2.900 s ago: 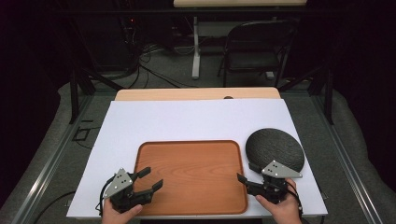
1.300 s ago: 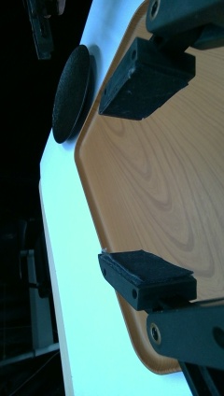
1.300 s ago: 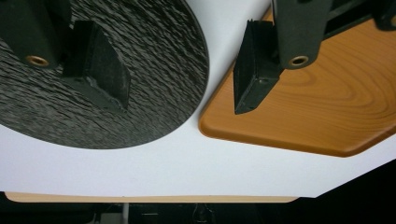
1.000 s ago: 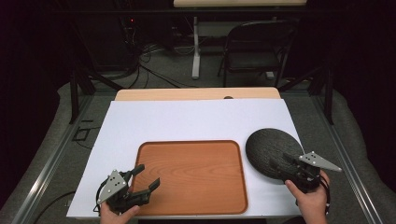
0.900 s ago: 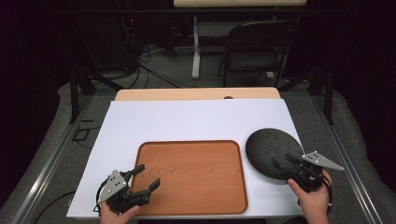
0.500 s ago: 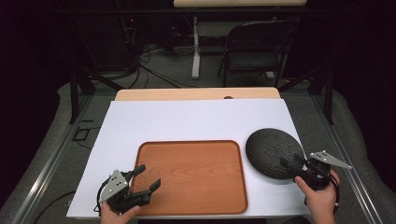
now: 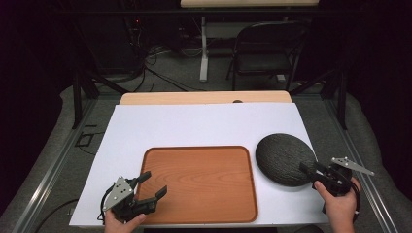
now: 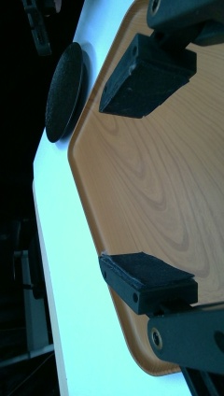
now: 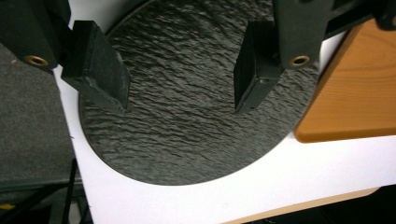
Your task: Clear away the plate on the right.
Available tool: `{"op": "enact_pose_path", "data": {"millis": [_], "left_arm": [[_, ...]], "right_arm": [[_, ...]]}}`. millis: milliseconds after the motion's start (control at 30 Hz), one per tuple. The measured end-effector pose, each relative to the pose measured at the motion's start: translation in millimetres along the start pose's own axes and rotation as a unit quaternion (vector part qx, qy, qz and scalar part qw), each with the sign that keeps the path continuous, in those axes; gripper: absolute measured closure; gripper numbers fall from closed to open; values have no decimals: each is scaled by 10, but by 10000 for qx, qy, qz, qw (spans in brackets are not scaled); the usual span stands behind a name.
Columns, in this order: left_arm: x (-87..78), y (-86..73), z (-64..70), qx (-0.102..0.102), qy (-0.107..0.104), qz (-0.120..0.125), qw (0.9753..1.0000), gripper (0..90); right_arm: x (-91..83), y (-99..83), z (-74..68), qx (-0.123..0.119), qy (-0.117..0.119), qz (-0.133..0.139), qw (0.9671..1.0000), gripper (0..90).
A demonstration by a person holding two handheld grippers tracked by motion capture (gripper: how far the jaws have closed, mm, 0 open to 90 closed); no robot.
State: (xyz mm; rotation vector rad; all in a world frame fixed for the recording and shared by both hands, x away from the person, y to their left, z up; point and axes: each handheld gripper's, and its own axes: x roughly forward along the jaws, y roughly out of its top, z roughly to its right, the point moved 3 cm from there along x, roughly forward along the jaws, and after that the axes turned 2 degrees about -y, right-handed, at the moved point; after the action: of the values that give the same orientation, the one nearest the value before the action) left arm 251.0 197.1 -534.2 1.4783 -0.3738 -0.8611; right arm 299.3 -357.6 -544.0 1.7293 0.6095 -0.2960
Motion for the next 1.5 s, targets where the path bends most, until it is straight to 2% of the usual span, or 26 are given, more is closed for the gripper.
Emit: {"op": "enact_pose_path", "data": {"millis": [133, 167, 467, 667, 1033, 1167, 1200, 1367, 1467, 1500], "left_arm": [[0, 0, -1, 5, 7, -7, 10000, 226], [1, -1, -2, 2, 24, -15, 10000, 226], [6, -3, -2, -14, 19, -25, 10000, 226], [10, -5, 1, -42, 26, -26, 10000, 226], [13, -4, -6, -22, 18, -44, 10000, 226], [12, -4, -6, -25, 14, -44, 10000, 226], [12, -4, -6, -26, 14, -43, 10000, 226], [13, -5, -6, -27, 13, -44, 10000, 226], [12, -5, -6, -25, 12, -43, 10000, 226], [12, -5, -6, -26, 12, -44, 10000, 226]], "right_arm": [[5, -5, 58, 61, -60, -35, 10000, 367], [10, -11, 94, 160, -68, -50, 9998, 368], [38, -33, 185, 390, -59, -140, 9991, 383], [67, -43, 271, 632, -114, -203, 9977, 405], [123, -72, 362, 1059, -135, -415, 9934, 437], [143, -91, 389, 1088, -157, -451, 9929, 442], [154, -99, 397, 1172, -118, -489, 9918, 446], [183, -115, 394, 1291, -79, -547, 9901, 452], [203, -130, 411, 1277, -72, -576, 9901, 456], [200, -131, 407, 1326, -46, -629, 9892, 457]]}}
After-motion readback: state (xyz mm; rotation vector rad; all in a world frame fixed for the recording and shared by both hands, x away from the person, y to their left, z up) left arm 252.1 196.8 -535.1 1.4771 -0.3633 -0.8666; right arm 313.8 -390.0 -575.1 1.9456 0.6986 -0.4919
